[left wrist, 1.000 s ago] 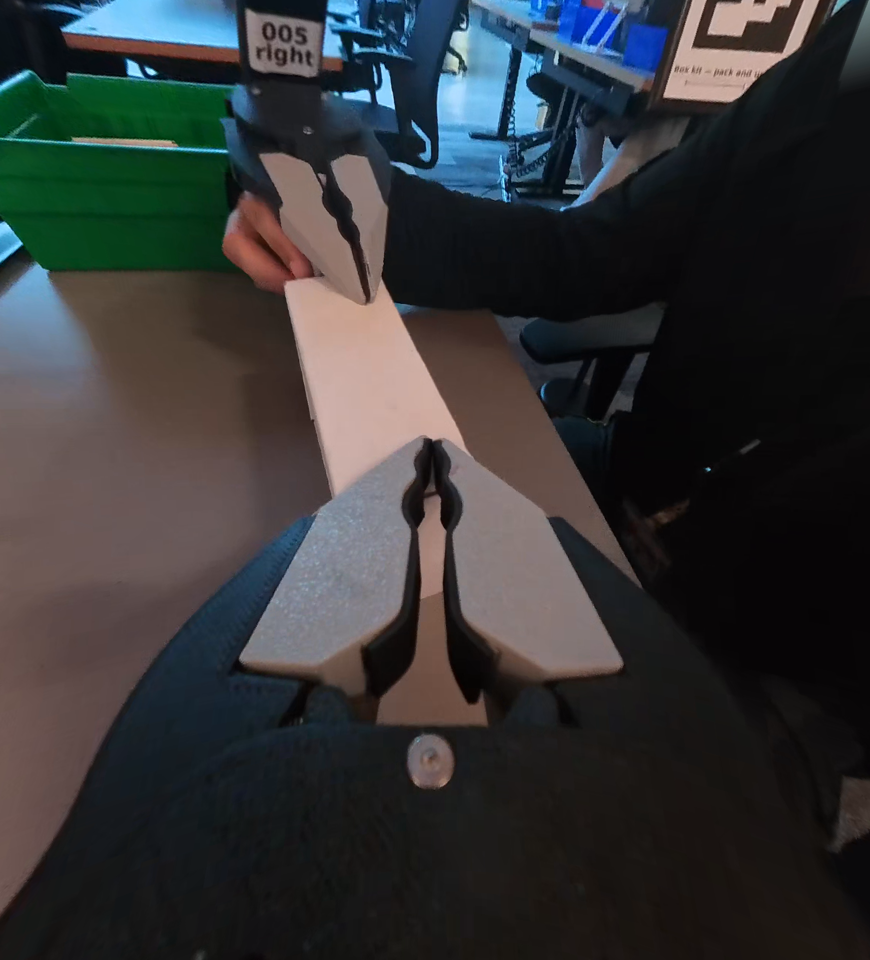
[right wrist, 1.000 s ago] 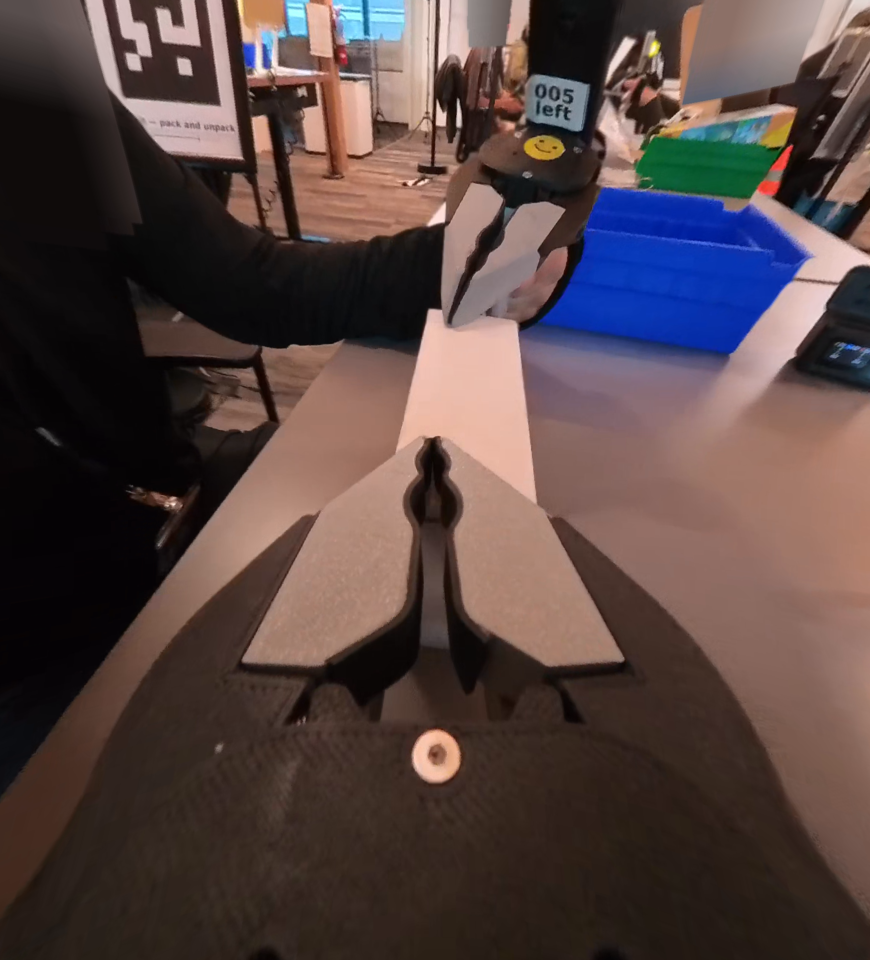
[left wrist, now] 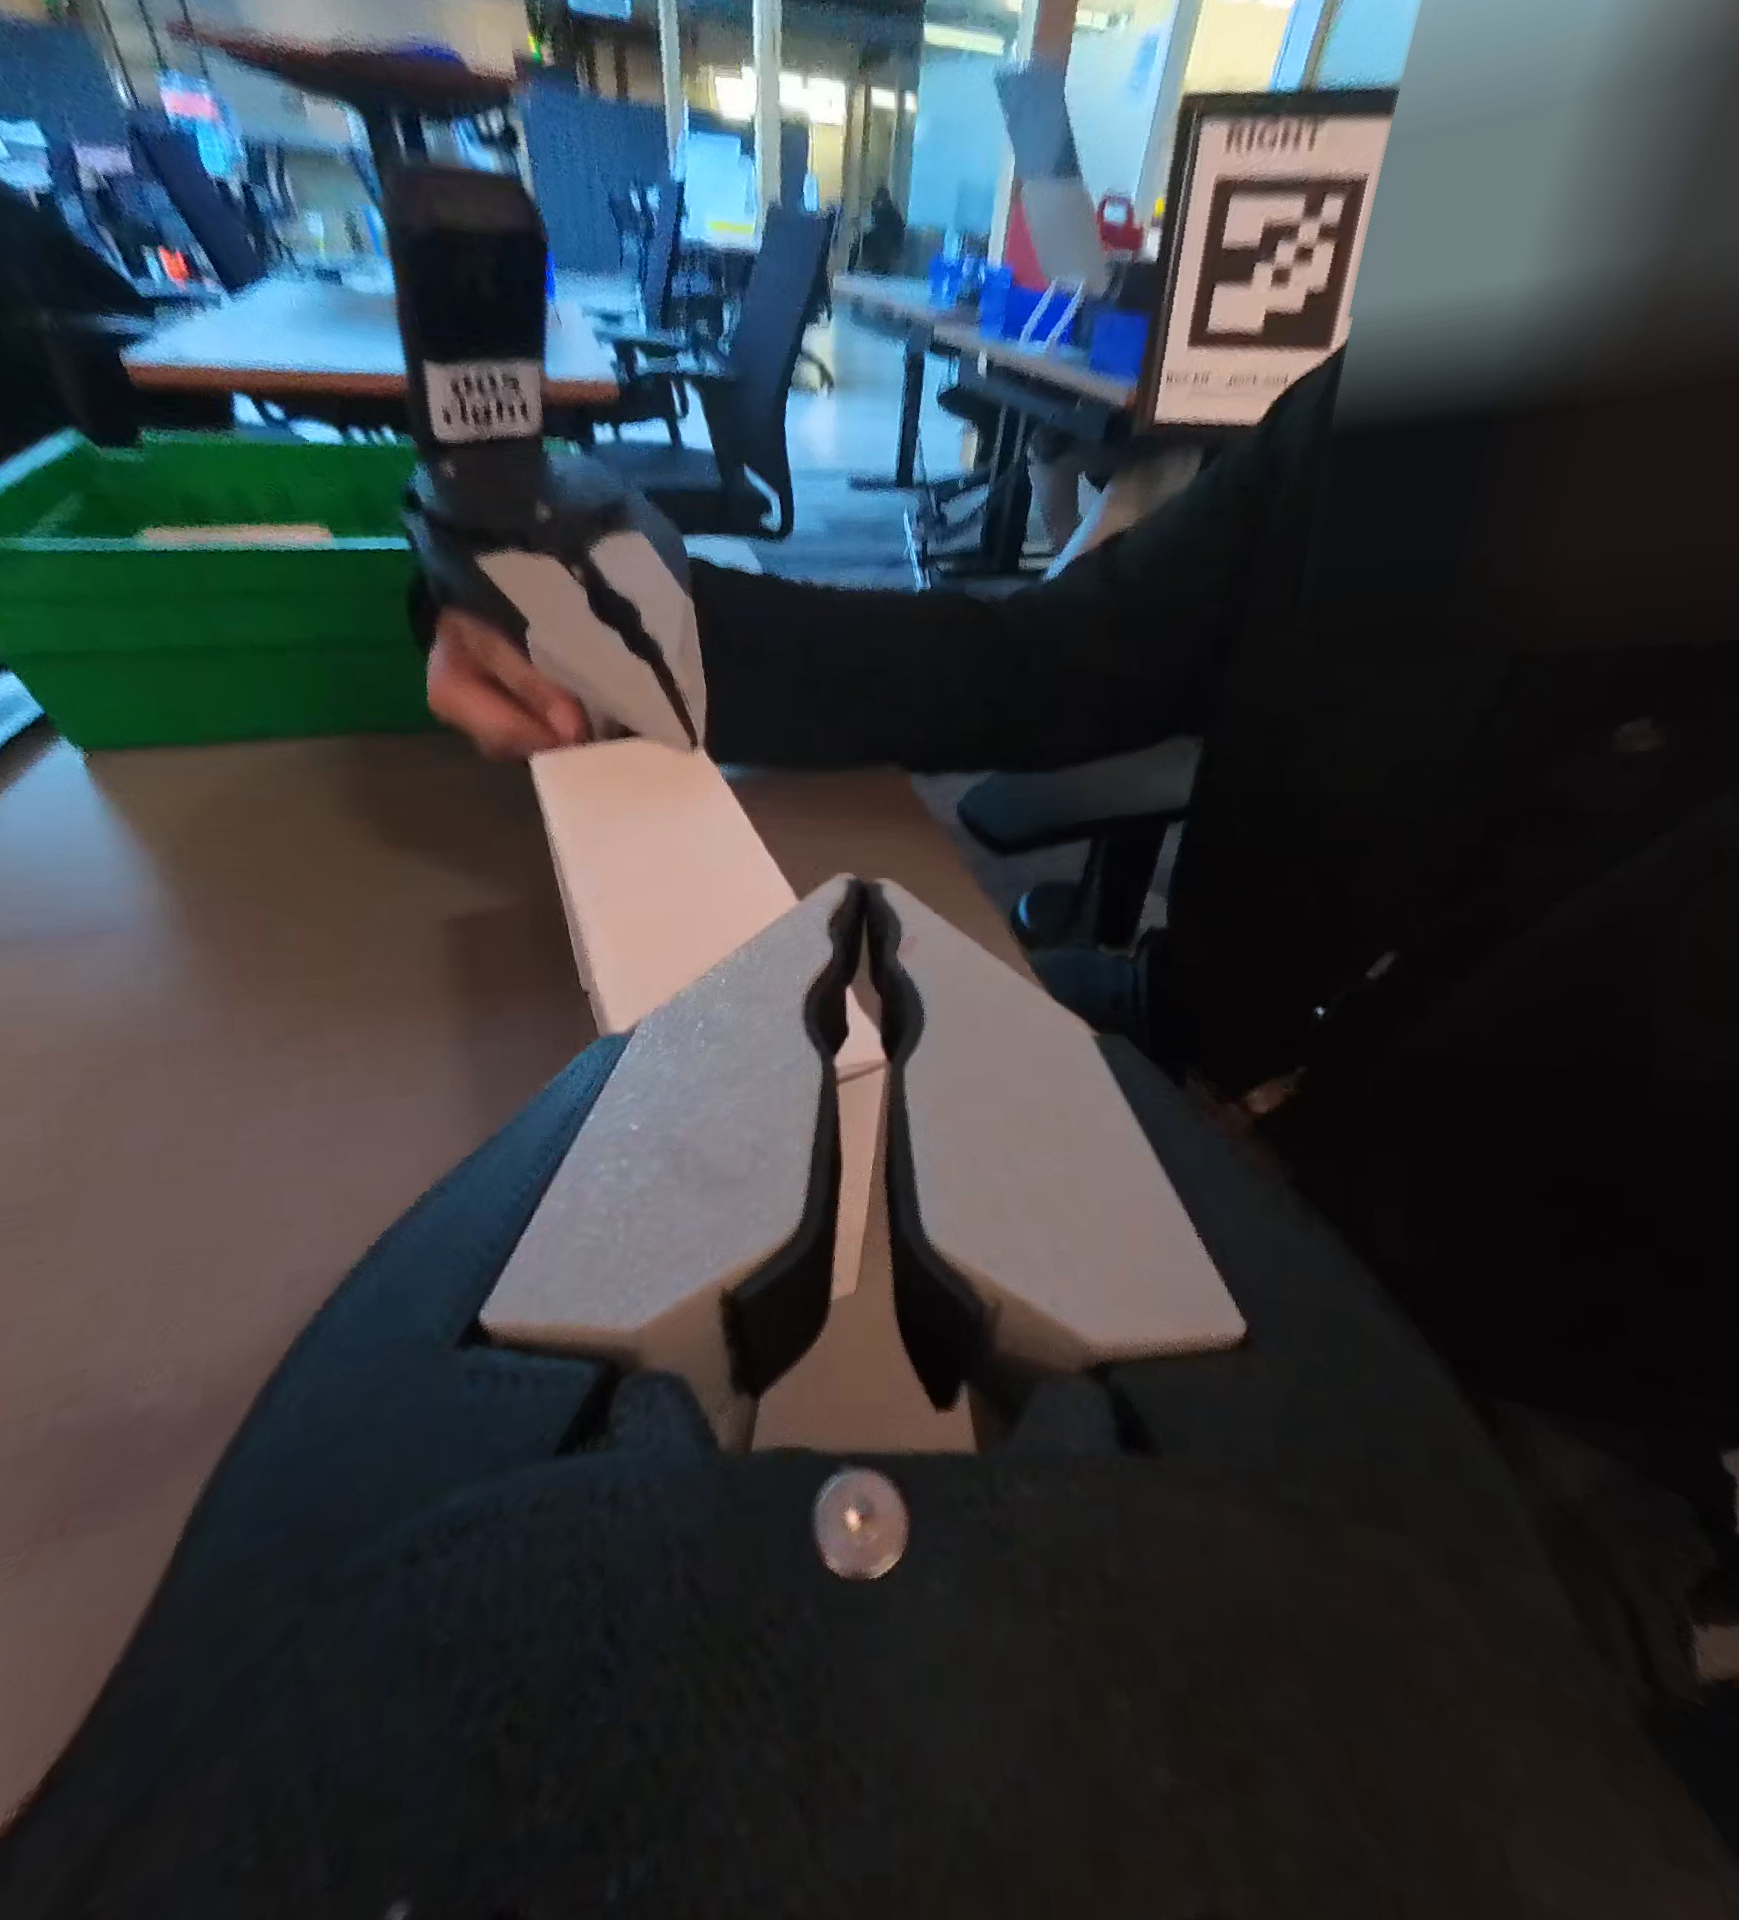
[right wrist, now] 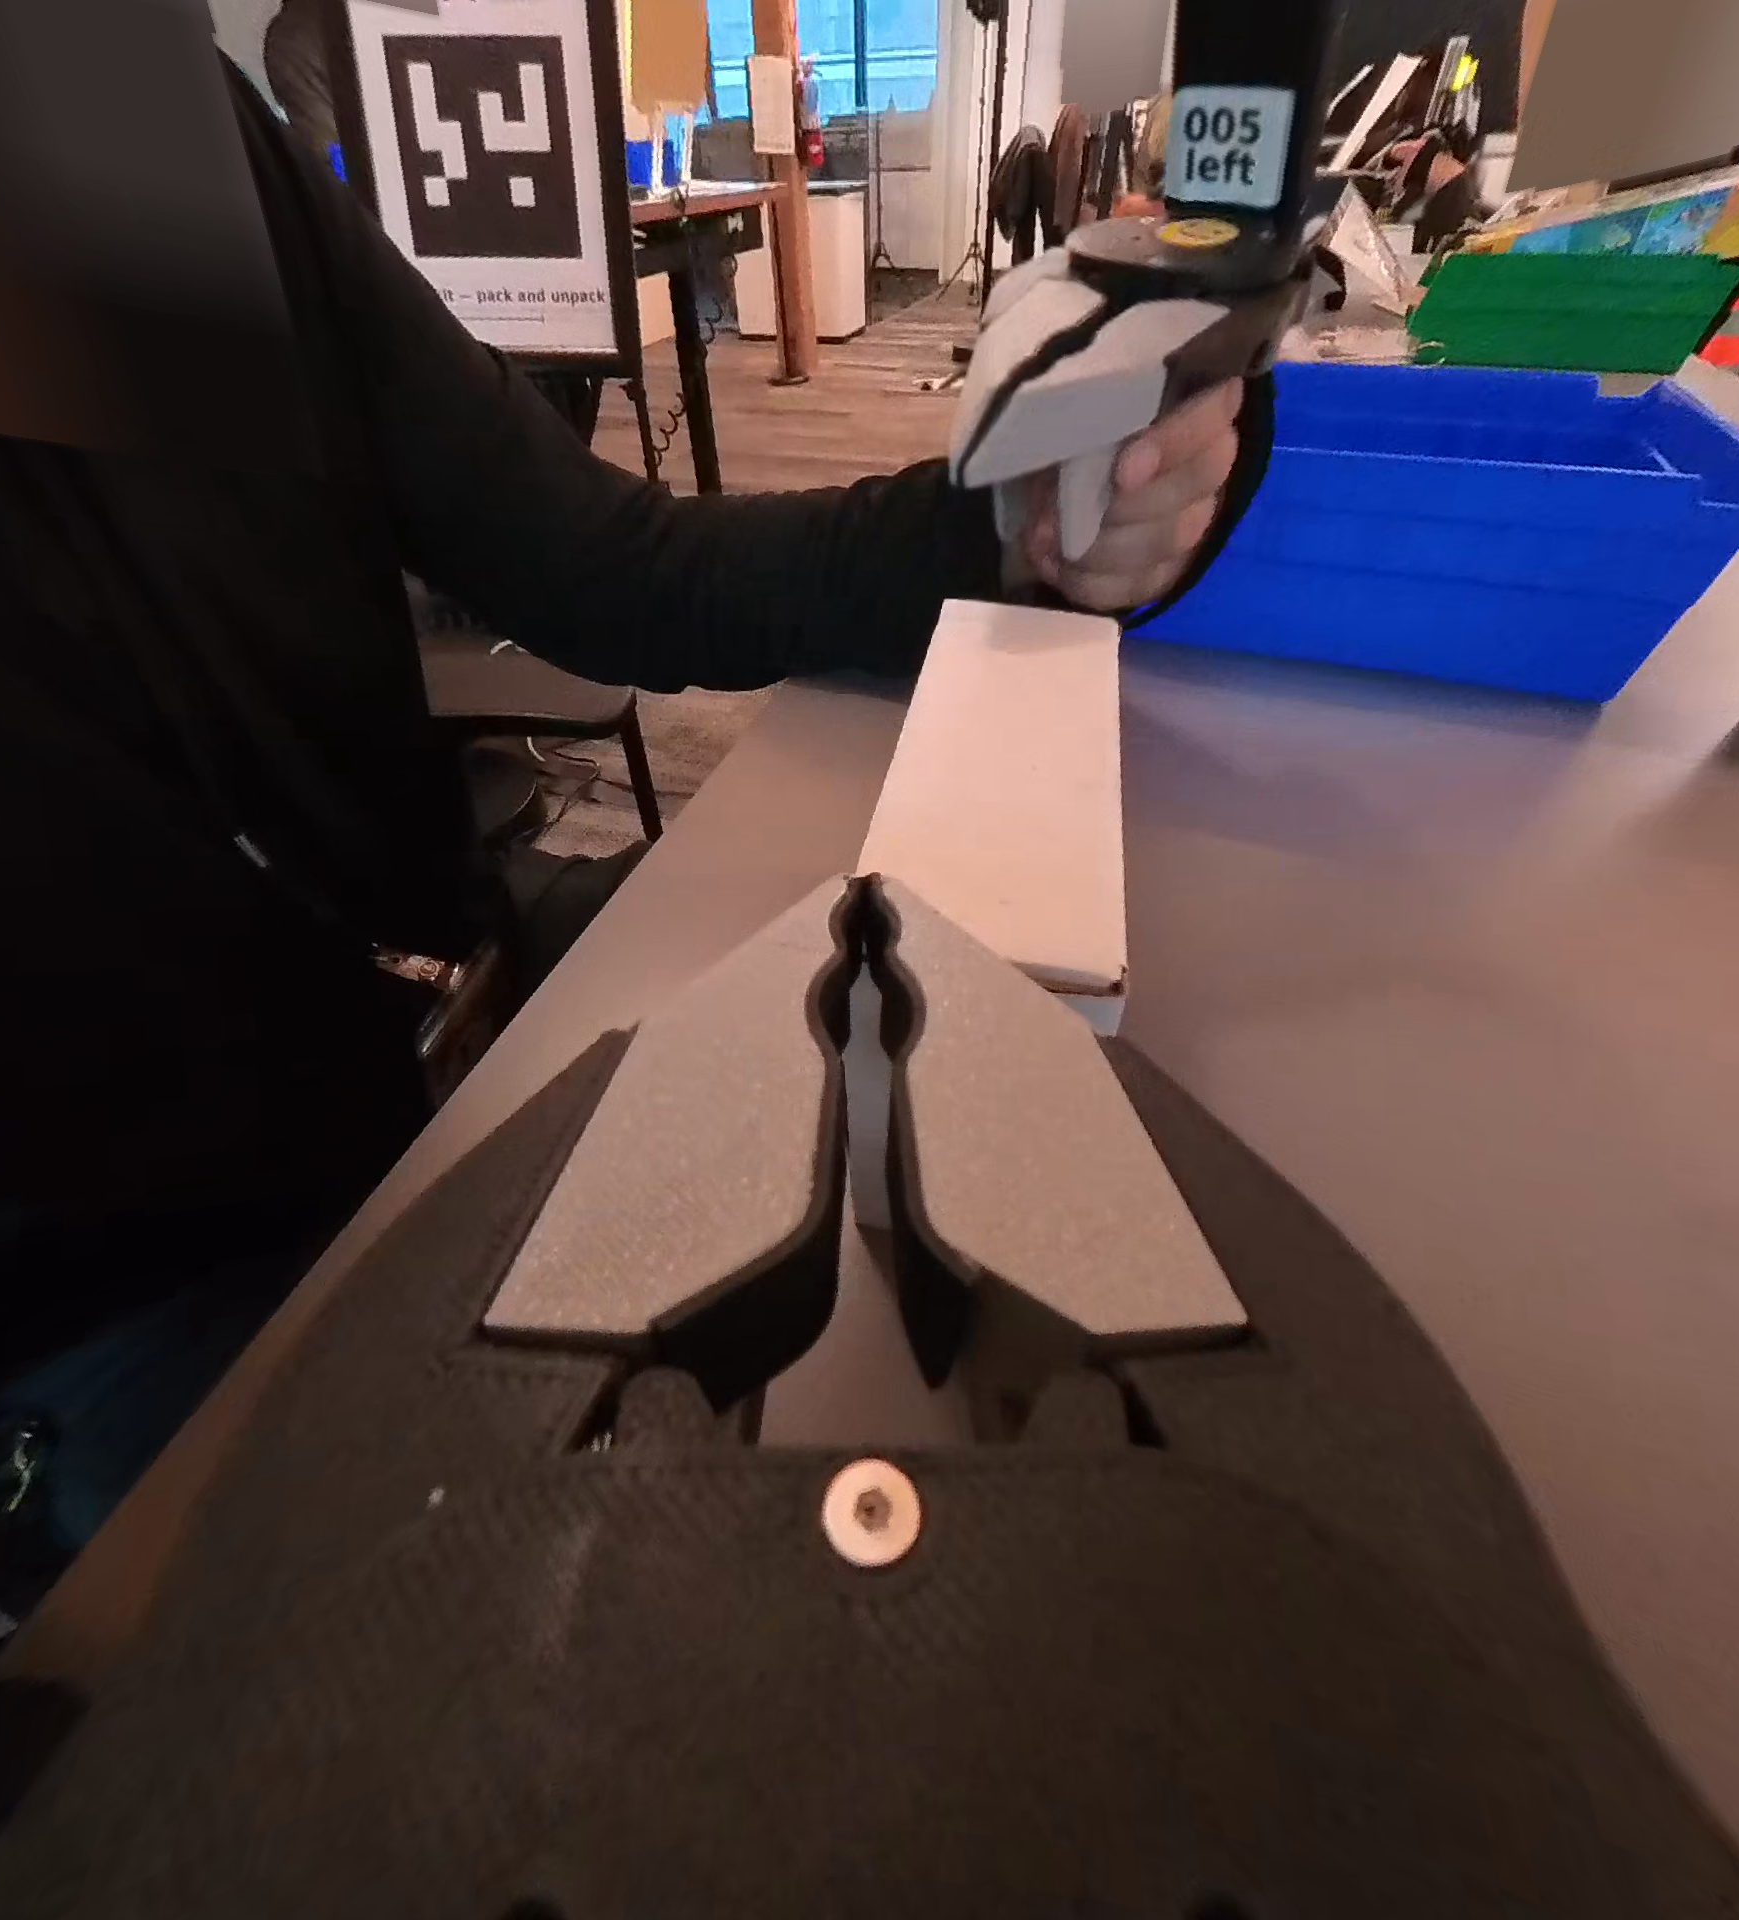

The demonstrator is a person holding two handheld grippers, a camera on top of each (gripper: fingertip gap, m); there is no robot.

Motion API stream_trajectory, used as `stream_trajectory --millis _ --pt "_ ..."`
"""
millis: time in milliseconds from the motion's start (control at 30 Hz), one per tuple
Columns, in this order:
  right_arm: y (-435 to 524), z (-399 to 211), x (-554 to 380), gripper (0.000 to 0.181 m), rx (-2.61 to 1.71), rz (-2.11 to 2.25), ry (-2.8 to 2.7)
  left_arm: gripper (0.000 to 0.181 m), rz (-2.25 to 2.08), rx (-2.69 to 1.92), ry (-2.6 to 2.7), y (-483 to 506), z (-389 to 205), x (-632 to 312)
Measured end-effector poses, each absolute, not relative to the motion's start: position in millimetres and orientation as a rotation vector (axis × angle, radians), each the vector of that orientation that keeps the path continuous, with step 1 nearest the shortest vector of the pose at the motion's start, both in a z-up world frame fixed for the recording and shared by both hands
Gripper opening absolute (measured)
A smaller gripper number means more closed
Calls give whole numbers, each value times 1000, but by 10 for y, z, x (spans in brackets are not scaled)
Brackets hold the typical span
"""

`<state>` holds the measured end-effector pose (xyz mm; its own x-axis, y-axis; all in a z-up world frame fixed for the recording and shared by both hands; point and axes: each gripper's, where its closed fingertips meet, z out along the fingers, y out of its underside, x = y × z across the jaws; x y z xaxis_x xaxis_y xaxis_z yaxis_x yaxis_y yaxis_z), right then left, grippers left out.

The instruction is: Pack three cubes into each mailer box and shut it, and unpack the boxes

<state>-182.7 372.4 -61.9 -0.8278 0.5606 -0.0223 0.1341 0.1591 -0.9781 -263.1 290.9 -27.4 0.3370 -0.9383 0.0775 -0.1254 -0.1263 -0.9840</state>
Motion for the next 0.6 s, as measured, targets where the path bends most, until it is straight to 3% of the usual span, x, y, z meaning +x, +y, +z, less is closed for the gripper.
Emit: stream_trajectory --millis 100,167,533,567,600 --pt "3726 -620 -1825 0 -667 1709 -2097 0 -945 -1532 997 2893 -266 -2678" --pt "3722 -618 -1819 0 -665 1719 -2097 0 -890 -1724 1072 2927 -664 -2646" --pt "3812 -424 -1904 0 -723 1755 -1926 0 -935 -1713 1032 2970 -621 -2667" --pt "3816 -399 -1902 37 -741 1764 -1923 0 -938 -1708 1026 2978 -613 -2686" --pt "3817 -380 -1899 46 -758 1774 -1919 0 -932 -1702 1010 2999 -598 -2712"
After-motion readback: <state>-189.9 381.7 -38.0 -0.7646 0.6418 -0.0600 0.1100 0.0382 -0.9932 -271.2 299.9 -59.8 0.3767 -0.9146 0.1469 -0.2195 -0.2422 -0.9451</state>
